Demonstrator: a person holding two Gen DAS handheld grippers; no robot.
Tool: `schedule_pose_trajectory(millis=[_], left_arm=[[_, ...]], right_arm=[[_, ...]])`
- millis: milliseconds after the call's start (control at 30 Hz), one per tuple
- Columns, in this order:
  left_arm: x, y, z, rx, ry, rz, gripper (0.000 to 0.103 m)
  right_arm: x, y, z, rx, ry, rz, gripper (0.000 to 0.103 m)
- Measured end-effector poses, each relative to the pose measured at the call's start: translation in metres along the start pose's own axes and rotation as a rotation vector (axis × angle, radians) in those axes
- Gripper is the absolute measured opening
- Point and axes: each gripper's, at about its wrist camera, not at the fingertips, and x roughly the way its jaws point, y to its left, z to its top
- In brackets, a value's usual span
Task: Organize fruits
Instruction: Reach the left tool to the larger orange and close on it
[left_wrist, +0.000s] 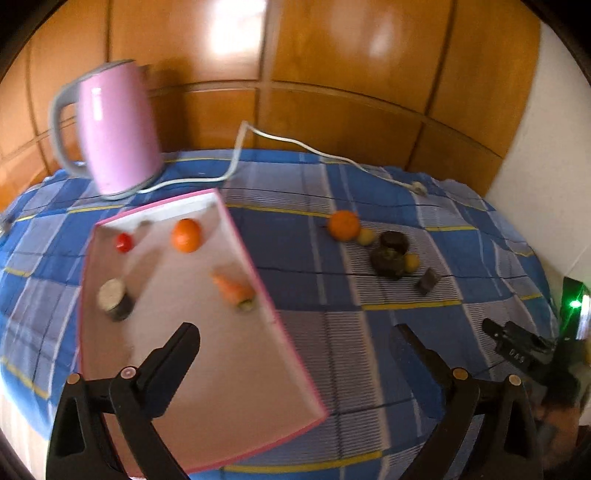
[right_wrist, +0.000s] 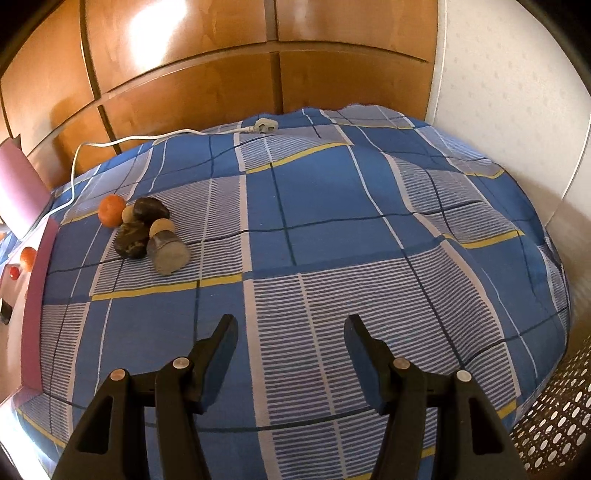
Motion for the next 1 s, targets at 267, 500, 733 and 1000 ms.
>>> schedule_pose_trajectory(millis=[267, 500, 733, 1000], left_arm=[[0.036, -0.017, 0.031, -0.012, 0.094, -0.047, 0.092], [0.078, -0.018, 0.053, -0.139, 0.216, -0.160, 0.076], [0.110, -0.019, 0.084, -0.148, 0.222, -0.168, 0.064], [0.155, -0.030, 0.113, -0.149, 0.245, -0.115, 0.064]], right_arm=[[0.001, -0.015, 0.000, 0.030, -0.003, -0.012, 0.060], [0.004, -0.023, -0.001, 0.045, 0.006, -0.016, 0.061], [0.007, -0.030, 0.001, 0.059, 0.015, -0.009, 0.061], [0.011, -0.032, 0.002, 0.063, 0.028, 0.008, 0.061]])
